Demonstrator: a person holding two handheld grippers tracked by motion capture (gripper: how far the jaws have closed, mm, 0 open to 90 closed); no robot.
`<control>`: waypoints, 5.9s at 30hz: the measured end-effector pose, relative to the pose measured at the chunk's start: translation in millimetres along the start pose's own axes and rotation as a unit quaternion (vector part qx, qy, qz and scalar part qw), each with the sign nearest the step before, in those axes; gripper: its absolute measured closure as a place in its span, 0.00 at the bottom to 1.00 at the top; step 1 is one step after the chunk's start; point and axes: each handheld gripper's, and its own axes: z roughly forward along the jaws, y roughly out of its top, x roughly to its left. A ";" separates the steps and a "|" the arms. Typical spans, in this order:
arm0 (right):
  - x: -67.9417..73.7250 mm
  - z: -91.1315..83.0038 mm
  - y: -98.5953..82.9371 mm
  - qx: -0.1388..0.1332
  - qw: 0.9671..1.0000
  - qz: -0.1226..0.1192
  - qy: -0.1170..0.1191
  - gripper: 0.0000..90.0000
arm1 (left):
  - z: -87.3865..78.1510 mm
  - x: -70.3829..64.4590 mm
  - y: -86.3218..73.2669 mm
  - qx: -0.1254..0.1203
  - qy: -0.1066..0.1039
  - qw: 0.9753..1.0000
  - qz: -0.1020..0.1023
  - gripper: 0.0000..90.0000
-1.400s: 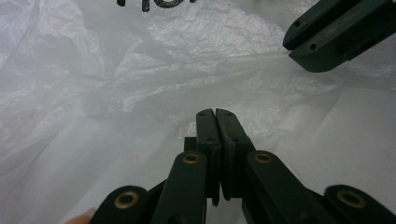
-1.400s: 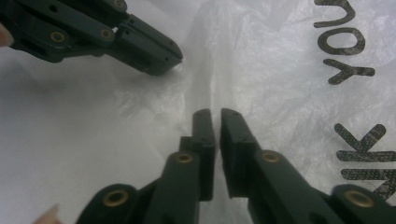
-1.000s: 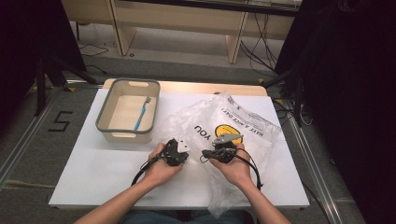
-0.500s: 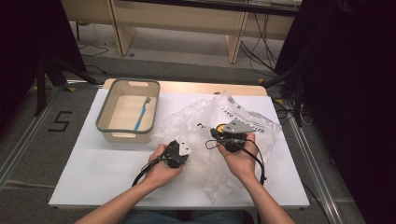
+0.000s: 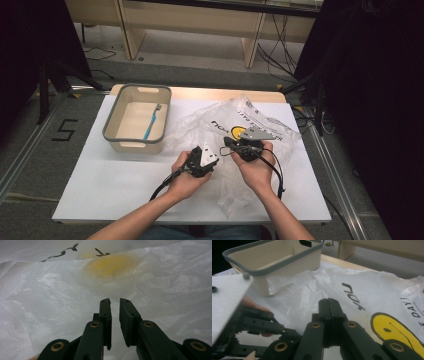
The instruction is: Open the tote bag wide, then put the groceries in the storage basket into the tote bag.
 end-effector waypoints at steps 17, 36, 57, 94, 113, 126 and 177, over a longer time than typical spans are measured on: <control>-10.1 -18.9 12.9 -0.067 0.997 0.006 -0.038 1.00 | 5.8 -2.4 -10.1 0.097 -0.054 0.994 0.008 0.99; -14.6 -24.0 24.8 -0.098 0.994 0.001 -0.054 1.00 | 1.6 -0.3 -11.3 0.106 -0.055 0.993 0.007 0.98; -14.2 -22.3 21.7 -0.095 0.994 0.005 -0.049 1.00 | -54.8 18.0 -11.0 0.053 -0.024 0.998 -0.019 0.70; -11.1 -17.0 18.6 -0.090 0.995 0.007 -0.041 1.00 | -116.7 42.9 -64.5 0.037 0.026 0.995 -0.092 0.43; -14.2 -16.1 18.5 -0.091 0.995 0.011 -0.044 1.00 | -117.0 48.8 -68.1 0.042 0.037 0.994 -0.095 0.42; -14.5 -19.4 17.6 -0.095 0.994 0.013 -0.044 1.00 | -117.0 46.9 -65.5 0.040 0.041 0.994 -0.097 0.43; -15.0 -18.1 18.7 -0.092 0.995 0.016 -0.039 1.00 | -142.2 60.8 -44.8 0.039 0.041 0.993 -0.108 0.42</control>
